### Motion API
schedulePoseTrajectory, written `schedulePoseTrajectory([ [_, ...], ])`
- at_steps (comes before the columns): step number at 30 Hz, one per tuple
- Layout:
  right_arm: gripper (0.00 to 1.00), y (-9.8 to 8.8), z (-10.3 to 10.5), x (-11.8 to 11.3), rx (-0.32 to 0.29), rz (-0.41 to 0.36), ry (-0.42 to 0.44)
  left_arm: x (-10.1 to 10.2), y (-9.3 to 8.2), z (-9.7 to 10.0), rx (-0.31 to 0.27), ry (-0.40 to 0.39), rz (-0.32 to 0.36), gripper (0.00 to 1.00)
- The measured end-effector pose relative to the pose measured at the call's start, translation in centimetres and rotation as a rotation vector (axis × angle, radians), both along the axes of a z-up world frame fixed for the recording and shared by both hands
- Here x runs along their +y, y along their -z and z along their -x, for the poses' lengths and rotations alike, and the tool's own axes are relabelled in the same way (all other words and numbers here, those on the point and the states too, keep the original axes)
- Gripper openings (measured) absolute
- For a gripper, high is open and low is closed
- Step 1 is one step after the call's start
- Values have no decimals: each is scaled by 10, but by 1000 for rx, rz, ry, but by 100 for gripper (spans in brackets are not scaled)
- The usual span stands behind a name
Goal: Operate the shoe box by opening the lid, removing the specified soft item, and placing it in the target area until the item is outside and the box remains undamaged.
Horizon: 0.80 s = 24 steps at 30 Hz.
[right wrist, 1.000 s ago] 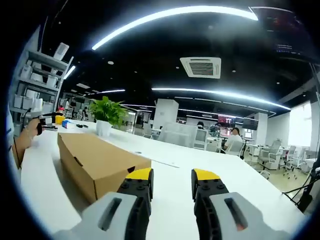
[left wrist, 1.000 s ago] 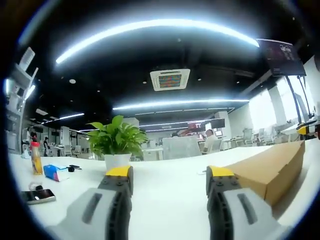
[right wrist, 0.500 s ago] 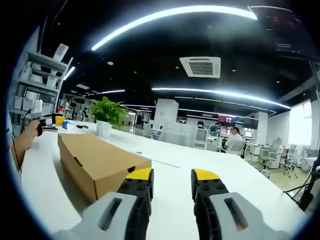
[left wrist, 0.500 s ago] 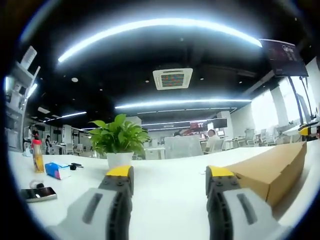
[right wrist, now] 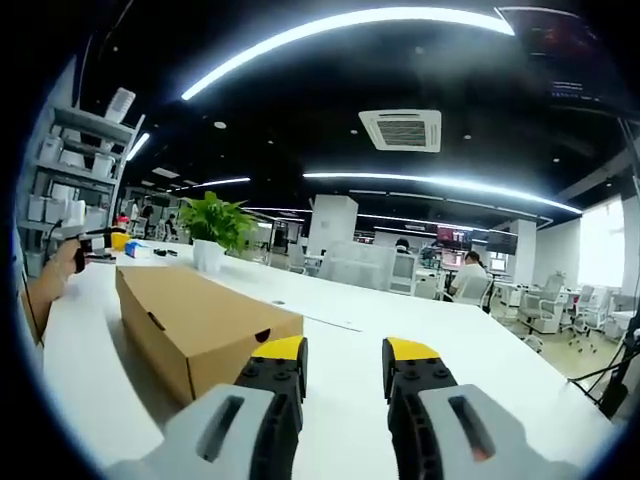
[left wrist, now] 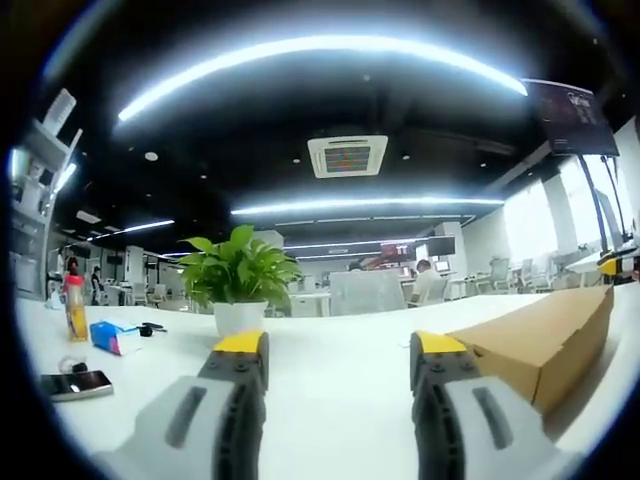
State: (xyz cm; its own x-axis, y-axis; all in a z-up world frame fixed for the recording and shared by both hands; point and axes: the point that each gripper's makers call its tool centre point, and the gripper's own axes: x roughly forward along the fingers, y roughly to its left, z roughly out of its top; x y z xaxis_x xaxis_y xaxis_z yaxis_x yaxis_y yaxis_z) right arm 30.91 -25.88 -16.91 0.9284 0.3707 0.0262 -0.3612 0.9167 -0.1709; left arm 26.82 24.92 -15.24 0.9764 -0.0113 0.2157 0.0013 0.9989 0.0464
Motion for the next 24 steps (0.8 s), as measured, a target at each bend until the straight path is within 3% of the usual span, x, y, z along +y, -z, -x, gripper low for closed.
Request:
schedulePoseTrajectory([
  [24, 30, -4, 4, -1, -20, -9, 1, 4, 0, 1, 5, 12, 21, 60],
])
